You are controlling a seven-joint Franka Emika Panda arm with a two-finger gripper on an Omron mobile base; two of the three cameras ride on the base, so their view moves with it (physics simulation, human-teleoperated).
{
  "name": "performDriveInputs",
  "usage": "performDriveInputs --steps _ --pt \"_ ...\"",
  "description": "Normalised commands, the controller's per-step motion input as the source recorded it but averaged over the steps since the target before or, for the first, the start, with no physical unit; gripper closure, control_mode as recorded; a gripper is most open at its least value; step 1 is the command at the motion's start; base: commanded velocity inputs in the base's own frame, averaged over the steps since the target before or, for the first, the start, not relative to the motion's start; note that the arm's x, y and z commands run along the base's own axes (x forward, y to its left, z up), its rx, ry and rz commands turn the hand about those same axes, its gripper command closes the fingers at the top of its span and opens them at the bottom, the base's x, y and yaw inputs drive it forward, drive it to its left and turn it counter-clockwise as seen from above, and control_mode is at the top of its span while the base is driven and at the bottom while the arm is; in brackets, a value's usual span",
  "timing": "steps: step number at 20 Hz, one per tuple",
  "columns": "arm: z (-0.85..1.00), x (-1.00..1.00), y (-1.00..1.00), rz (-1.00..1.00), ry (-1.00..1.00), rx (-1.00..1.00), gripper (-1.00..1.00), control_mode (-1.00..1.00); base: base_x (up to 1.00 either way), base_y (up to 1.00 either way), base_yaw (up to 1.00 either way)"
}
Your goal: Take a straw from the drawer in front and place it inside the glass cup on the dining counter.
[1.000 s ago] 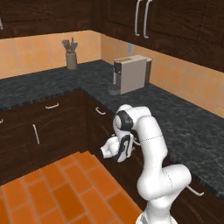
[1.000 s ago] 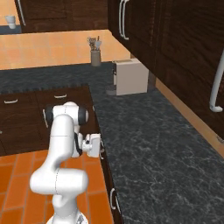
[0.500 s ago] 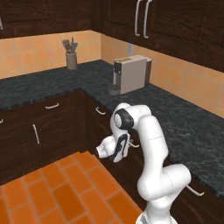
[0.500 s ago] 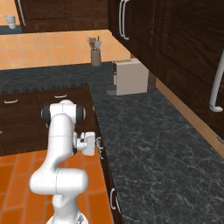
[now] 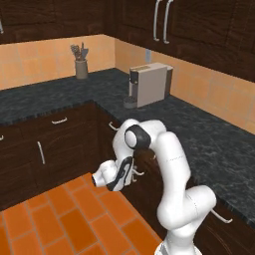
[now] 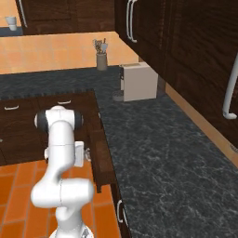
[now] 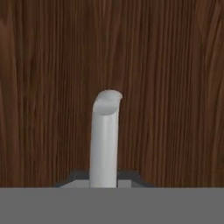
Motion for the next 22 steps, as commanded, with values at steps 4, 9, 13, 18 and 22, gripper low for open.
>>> performDriveInputs --steps 4,9,13,18,22 --pt "0.0 -0.67 0.98 0.02 0.01 0.0 1.0 -1.0 0.0 0.0 0.0" --pt "0.0 -0.59 1.0 0.03 0.07 0.0 1.0 -1.0 0.0 0.0 0.0" --pt "0.01 -0.47 1.0 0.03 0.11 0.0 -1.0 -1.0 0.0 0.0 0.0" --pt "0.25 -0.24 0.63 0.01 0.19 0.11 -1.0 -1.0 0.0 0.0 0.0" --pt "0.56 -0.23 0.31 0.0 0.34 0.34 -1.0 -1.0 0.0 0.0 0.0"
